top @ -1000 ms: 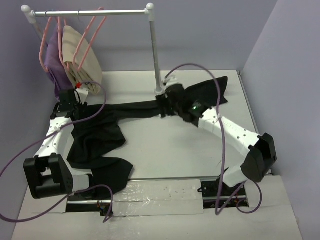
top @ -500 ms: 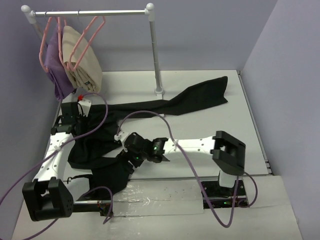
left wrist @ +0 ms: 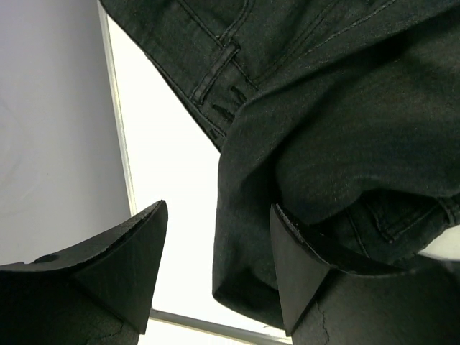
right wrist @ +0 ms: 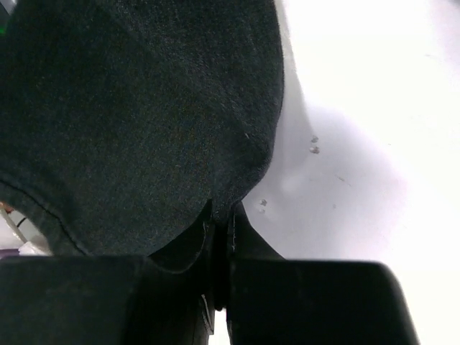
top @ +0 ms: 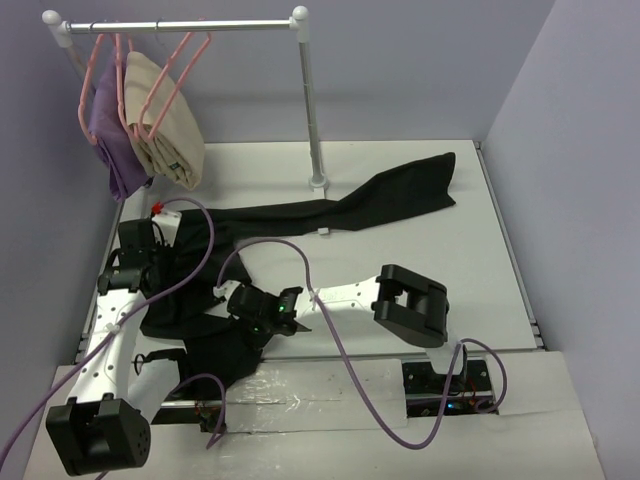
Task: Place the trousers on the hanger
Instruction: Flatten out the trousers at the center of the board.
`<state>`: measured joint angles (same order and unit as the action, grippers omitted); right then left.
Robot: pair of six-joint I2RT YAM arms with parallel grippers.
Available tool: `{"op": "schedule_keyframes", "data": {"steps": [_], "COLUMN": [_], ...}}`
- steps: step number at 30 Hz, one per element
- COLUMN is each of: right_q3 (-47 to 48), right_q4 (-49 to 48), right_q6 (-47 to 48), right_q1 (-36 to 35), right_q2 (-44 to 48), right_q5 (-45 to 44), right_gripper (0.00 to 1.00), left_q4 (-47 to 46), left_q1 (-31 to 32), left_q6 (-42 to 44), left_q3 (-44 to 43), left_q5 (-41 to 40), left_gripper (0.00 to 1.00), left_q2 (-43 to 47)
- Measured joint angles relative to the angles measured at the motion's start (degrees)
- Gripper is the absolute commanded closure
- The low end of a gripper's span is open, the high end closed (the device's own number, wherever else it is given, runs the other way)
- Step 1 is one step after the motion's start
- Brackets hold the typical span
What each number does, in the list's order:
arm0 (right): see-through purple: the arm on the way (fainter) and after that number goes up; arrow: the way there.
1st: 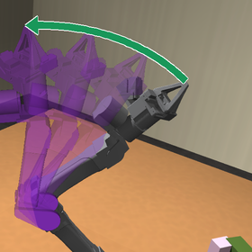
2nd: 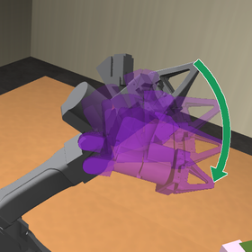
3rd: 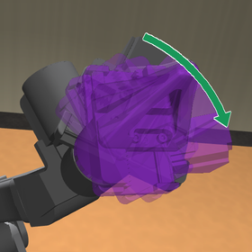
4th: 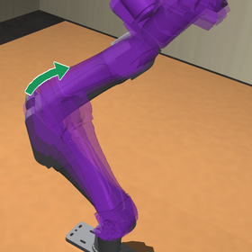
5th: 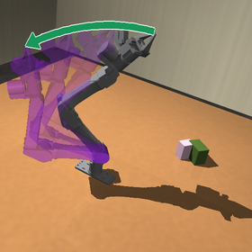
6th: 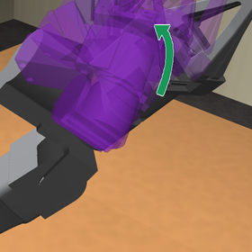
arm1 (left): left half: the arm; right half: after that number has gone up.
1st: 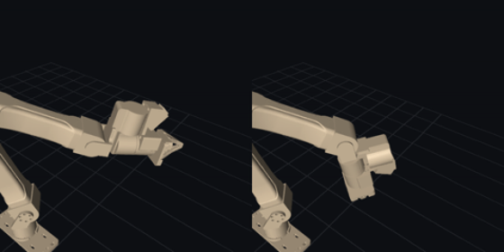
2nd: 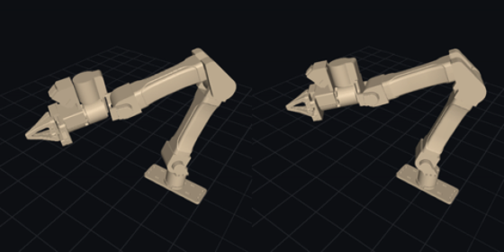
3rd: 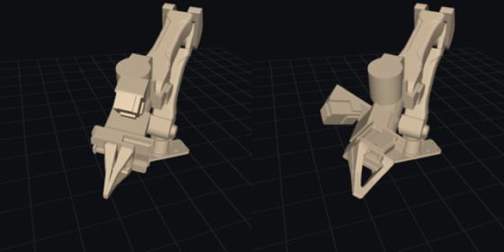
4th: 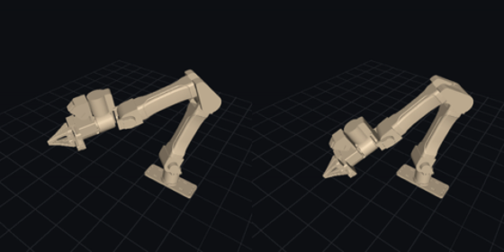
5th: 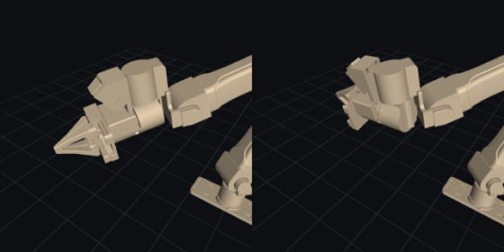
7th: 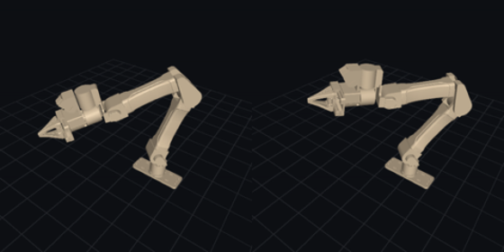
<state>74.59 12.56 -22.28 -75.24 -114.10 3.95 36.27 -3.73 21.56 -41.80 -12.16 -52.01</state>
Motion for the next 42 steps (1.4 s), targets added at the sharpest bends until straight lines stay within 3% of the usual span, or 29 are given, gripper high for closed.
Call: {"op": "schedule_keyframes", "data": {"steps": [6,14,22,34,42], "right_q3": [-5.07,-12.72,-16.94,-23.19,-20.06], "right_q4": [-0.09,-1.79,-1.31,0.98,4.72], "right_q6": [0.26,0.50,0.46,-0.85,-0.90], "right_q1": [1.46,11.72,17.11,31.76,32.24], "right_q2": [8.59,25.49,26.51,32.22,30.16], "right_q5": [-0.74,-2.47,-2.25,-3.76,-4.61], "right_gripper": [1.00,1.00,1.00,1.00,1.00], "left_q4": [0.37,0.39,0.35,-4.57,-6.91], "left_q1": [0.00,0.00,0.00,0.00,0.00], "left_q6": [0.35,0.52,0.28,3.10,3.13], "left_q3": [0.22,0.22,0.22,0.87,1.09], "left_q5": [-1.16,-1.53,-1.05,-0.20,3.08], "left_gripper": [0.32,0.32,0.32,0.30,0.30], "left_q2": [1.95,1.90,0.39,-1.40,-2.19]}}
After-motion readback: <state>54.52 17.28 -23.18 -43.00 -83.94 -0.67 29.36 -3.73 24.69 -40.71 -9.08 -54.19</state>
